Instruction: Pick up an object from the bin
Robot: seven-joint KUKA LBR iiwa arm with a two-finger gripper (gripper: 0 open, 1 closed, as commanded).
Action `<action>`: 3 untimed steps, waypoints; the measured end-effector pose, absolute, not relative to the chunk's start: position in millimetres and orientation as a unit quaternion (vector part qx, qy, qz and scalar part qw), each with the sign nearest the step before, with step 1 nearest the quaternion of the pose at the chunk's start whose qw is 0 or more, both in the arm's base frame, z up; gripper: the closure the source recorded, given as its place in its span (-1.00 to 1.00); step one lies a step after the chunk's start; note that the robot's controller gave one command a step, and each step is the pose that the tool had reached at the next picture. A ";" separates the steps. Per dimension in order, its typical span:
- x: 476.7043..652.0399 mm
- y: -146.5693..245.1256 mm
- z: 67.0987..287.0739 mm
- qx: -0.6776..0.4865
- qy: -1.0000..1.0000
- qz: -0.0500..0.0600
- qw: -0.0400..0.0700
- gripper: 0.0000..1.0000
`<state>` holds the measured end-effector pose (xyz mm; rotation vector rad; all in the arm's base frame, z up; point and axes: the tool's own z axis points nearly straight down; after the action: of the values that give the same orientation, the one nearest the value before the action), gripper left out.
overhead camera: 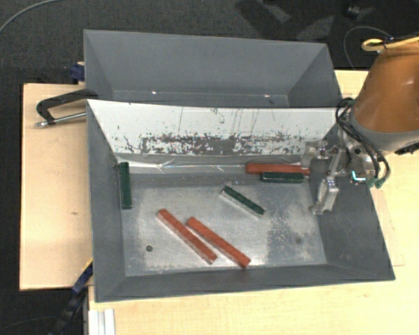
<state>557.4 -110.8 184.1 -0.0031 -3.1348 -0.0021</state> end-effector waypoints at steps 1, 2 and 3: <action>586.4 -66.0 68.6 -0.072 -0.997 -0.001 -0.002 -1.00; 555.1 -1.8 96.7 -0.139 -0.990 -0.002 0.000 -1.00; 540.1 -16.9 69.5 -0.171 -0.985 0.000 0.002 -1.00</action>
Offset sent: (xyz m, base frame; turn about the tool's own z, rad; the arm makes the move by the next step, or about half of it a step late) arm 0.0273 0.0424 -0.1141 0.1429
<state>540.1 -16.9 69.5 -0.5360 -3.0924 -0.0005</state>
